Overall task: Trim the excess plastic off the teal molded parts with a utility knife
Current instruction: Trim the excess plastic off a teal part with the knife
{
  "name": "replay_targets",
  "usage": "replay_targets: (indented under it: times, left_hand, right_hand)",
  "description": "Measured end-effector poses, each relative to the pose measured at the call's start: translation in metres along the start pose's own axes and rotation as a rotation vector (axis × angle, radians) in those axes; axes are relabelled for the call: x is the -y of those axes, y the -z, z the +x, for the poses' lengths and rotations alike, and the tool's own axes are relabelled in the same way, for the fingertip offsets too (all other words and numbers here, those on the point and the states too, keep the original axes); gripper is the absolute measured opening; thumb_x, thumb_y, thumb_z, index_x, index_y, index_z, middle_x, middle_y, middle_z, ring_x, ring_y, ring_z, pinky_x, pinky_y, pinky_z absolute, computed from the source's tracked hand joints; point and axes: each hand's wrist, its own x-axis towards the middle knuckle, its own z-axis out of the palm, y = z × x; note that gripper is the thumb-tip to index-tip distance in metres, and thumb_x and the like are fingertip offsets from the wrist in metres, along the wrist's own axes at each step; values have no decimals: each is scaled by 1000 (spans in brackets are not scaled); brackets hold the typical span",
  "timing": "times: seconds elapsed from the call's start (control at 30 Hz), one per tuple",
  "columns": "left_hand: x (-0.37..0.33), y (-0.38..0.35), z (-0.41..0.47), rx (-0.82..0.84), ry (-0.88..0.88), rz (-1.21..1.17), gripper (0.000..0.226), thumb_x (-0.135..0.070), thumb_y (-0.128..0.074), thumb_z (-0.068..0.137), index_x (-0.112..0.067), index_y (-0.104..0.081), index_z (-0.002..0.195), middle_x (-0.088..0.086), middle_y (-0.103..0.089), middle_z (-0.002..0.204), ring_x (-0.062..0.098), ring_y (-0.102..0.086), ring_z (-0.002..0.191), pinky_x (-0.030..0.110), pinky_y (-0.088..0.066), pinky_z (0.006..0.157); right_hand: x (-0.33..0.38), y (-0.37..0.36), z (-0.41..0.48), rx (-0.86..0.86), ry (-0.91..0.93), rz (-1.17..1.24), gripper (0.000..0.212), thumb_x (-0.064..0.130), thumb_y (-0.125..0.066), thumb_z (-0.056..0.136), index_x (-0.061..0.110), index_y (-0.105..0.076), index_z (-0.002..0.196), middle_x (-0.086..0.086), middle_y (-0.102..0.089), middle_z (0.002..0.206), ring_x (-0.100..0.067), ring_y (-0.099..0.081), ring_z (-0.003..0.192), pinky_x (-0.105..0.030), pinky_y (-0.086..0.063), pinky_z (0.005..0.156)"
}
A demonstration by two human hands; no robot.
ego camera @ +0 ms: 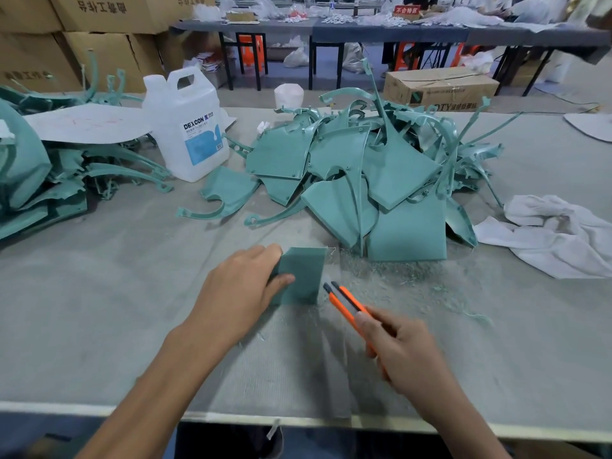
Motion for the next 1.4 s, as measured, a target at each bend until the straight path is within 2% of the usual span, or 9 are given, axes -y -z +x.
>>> replay_targets:
  times: [0.2, 0.33, 0.47, 0.6, 0.73, 0.83, 0.93, 1.1, 1.4]
  left_hand:
    - [0, 0, 0, 1, 7, -17, 30, -49, -54, 95, -26, -37, 85, -12, -45, 78, 14, -44, 73, 30, -29, 57]
    - [-1, 1, 0, -3, 9, 0, 32, -50, -55, 95, -25, -37, 85, -12, -46, 78, 14, -45, 73, 30, -30, 56]
    - [-2, 2, -1, -4, 2, 2, 33, -50, -55, 95, -25, -35, 85, -12, -42, 76, 13, -43, 71, 27, -25, 54]
    - [-1, 2, -1, 7, 7, -10, 32, -50, -54, 96, -25, -36, 86, -11, -45, 79, 15, -44, 73, 30, -29, 57]
    - [-2, 1, 1, 25, 23, -14, 30, -51, -52, 97, -26, -38, 87, -11, -47, 80, 14, -45, 75, 30, -32, 58]
    - [-2, 2, 0, 10, 19, -7, 32, -49, -53, 96, -26, -36, 85, -11, -47, 80, 14, -45, 74, 29, -30, 56]
    - [-4, 3, -2, -3, 11, -12, 31, -47, -56, 96, -27, -34, 85, -12, -45, 79, 13, -43, 73, 29, -26, 55]
    - [-4, 3, -3, 6, 17, -12, 31, -45, -55, 96, -28, -32, 86, -13, -43, 81, 13, -41, 75, 30, -29, 59]
    - [-2, 2, -2, 11, -1, -11, 28, -43, -55, 96, -29, -32, 88, -13, -44, 83, 15, -42, 77, 32, -34, 60]
  right_hand:
    - [48, 24, -6, 13, 104, 406, 30, 50, -67, 88, 38, -73, 115, -3, -58, 63, -13, -38, 38, -15, -30, 39]
    - [49, 25, 1, -97, 98, 345, 16, 44, -66, 93, 43, -74, 107, -2, -58, 62, -13, -40, 39, -18, -30, 37]
    - [24, 9, -1, -93, 25, 203, 28, 30, -59, 99, 54, -72, 98, -1, -59, 61, -13, -43, 41, -21, -32, 38]
    - [30, 9, -12, -40, 67, 317, 19, 45, -65, 93, 47, -72, 111, -1, -57, 61, -12, -41, 39, -17, -31, 39]
    - [56, 25, -4, -54, 169, 447, 39, 61, -68, 83, 31, -73, 107, 0, -56, 64, -13, -40, 40, -17, -33, 40]
    - [64, 24, 19, -143, 136, 423, 36, 46, -78, 82, 16, -58, 85, -3, -44, 65, -16, -38, 47, -25, -36, 39]
    - [66, 13, 40, -95, 82, 406, 32, 20, -80, 84, 7, -51, 89, -8, -53, 72, -21, -53, 59, -26, -45, 45]
    - [65, -7, 60, 60, -21, 417, 34, 16, -78, 86, 2, -57, 109, -17, -69, 104, -24, -71, 94, -26, -53, 55]
    - [63, -6, 65, 8, 116, 314, 28, 7, -78, 84, 12, -54, 97, -3, -77, 93, -12, -66, 73, -27, -51, 59]
